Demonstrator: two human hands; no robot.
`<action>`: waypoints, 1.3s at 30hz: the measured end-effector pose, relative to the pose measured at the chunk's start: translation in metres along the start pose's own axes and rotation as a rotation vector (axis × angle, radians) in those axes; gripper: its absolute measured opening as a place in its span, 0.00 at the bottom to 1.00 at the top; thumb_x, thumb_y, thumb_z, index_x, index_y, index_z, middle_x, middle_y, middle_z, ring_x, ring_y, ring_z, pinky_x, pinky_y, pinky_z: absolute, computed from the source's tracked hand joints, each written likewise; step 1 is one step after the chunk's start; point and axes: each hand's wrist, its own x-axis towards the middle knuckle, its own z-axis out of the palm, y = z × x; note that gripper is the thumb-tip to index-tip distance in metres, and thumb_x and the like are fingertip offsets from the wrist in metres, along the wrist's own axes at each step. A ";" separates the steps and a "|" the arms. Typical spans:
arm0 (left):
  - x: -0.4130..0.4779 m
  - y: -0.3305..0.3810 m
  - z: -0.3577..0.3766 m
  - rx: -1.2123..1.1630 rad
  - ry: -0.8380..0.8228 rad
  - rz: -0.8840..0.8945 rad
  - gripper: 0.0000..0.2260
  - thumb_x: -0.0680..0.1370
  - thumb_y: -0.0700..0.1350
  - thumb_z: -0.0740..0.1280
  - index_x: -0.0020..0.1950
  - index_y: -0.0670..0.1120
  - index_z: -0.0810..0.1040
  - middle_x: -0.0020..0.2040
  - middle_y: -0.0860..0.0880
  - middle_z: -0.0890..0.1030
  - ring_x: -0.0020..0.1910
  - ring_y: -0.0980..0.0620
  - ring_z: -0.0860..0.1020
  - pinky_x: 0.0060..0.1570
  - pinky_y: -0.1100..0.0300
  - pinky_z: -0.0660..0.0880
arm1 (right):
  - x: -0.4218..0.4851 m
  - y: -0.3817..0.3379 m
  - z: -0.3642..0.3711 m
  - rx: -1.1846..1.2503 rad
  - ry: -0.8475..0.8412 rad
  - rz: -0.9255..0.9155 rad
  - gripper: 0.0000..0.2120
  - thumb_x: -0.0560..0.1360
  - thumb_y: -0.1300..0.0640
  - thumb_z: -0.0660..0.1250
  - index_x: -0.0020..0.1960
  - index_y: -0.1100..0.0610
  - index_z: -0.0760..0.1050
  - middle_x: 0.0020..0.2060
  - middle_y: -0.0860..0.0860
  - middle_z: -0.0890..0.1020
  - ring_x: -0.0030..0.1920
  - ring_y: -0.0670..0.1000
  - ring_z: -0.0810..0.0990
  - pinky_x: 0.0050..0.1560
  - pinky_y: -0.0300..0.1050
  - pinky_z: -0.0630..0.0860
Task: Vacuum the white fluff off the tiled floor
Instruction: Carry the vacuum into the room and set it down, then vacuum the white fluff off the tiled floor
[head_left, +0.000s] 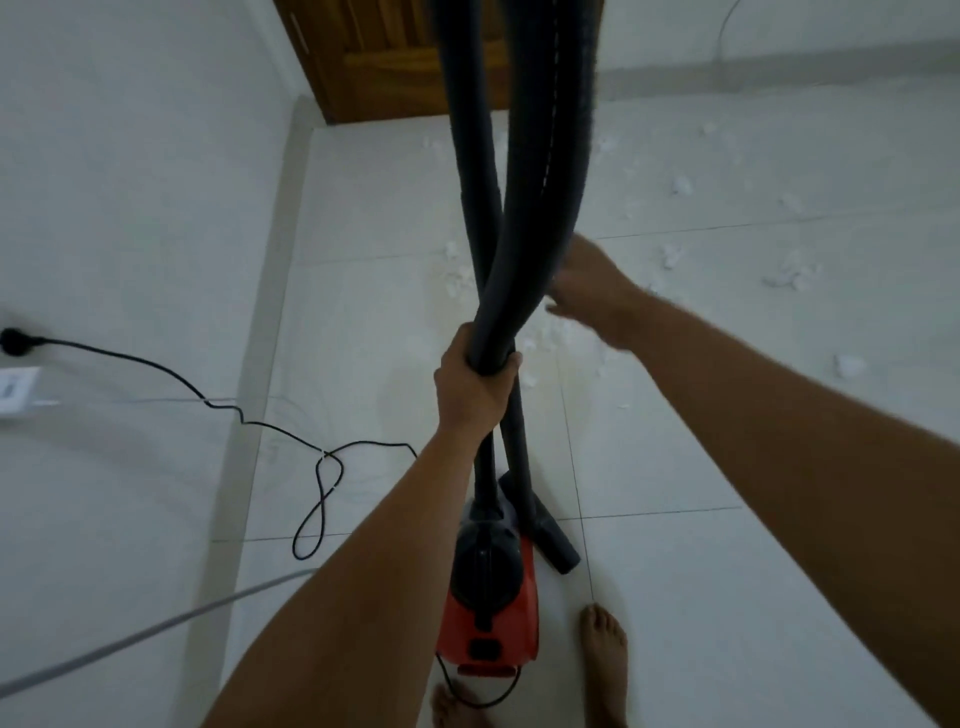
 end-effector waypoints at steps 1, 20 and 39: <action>-0.002 0.004 0.000 0.010 -0.010 -0.012 0.13 0.74 0.46 0.75 0.55 0.50 0.76 0.38 0.62 0.76 0.36 0.65 0.75 0.41 0.65 0.73 | 0.000 -0.032 -0.009 -0.003 -0.049 -0.049 0.28 0.79 0.63 0.70 0.76 0.61 0.66 0.65 0.58 0.77 0.57 0.50 0.79 0.50 0.42 0.80; -0.005 0.126 -0.102 -0.067 -0.519 -0.704 0.14 0.83 0.51 0.62 0.55 0.43 0.81 0.50 0.42 0.85 0.43 0.47 0.83 0.60 0.43 0.78 | -0.116 -0.140 -0.066 -0.341 -0.137 -0.540 0.08 0.74 0.60 0.72 0.51 0.54 0.76 0.35 0.40 0.78 0.36 0.38 0.79 0.40 0.41 0.79; -0.007 0.200 -0.031 -0.363 -0.304 -0.784 0.13 0.80 0.48 0.67 0.60 0.41 0.74 0.46 0.45 0.81 0.44 0.49 0.80 0.45 0.51 0.80 | -0.205 -0.144 -0.100 0.670 -0.585 0.712 0.21 0.79 0.47 0.69 0.68 0.52 0.67 0.47 0.60 0.83 0.46 0.61 0.86 0.53 0.59 0.83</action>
